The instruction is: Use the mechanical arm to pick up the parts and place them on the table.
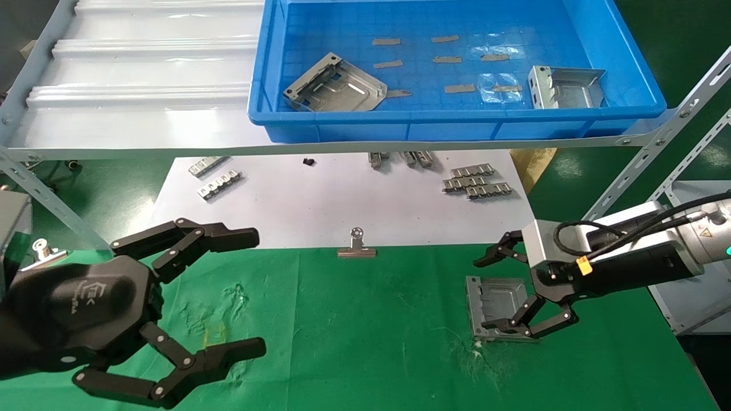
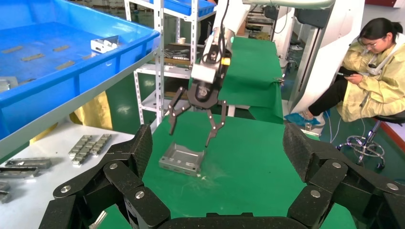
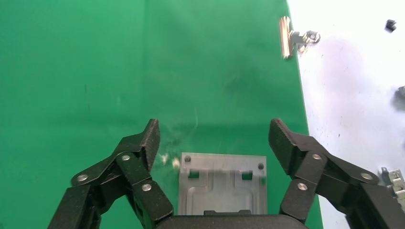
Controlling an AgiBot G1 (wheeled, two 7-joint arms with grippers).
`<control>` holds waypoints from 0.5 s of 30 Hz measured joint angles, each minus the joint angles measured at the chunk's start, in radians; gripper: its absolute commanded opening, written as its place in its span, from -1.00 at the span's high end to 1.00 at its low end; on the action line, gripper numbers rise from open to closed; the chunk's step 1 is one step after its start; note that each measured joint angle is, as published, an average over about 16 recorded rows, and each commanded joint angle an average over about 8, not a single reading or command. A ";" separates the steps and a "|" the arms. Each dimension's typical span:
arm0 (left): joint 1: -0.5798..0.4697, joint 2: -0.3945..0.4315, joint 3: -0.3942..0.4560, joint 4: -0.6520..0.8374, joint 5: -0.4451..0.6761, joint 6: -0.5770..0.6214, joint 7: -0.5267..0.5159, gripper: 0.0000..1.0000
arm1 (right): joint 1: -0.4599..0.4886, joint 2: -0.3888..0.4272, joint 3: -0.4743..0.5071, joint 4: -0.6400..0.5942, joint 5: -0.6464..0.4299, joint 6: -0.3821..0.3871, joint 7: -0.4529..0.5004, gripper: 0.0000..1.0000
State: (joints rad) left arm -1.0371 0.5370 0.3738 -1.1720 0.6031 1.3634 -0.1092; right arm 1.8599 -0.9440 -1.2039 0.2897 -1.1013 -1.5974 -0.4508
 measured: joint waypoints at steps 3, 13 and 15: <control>0.000 0.000 0.000 0.000 0.000 0.000 0.000 -1.00 | -0.028 0.012 0.032 0.036 0.012 0.005 0.023 -1.00; 0.000 0.000 0.000 0.000 0.000 0.000 0.000 -1.00 | -0.160 0.067 0.187 0.202 0.074 0.021 0.129 -1.00; 0.000 0.000 0.000 0.000 0.000 0.000 0.000 -1.00 | -0.187 0.079 0.220 0.237 0.087 0.025 0.152 -1.00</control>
State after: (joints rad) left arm -1.0371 0.5370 0.3738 -1.1720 0.6031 1.3634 -0.1092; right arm 1.6728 -0.8649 -0.9842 0.5266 -1.0140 -1.5728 -0.2991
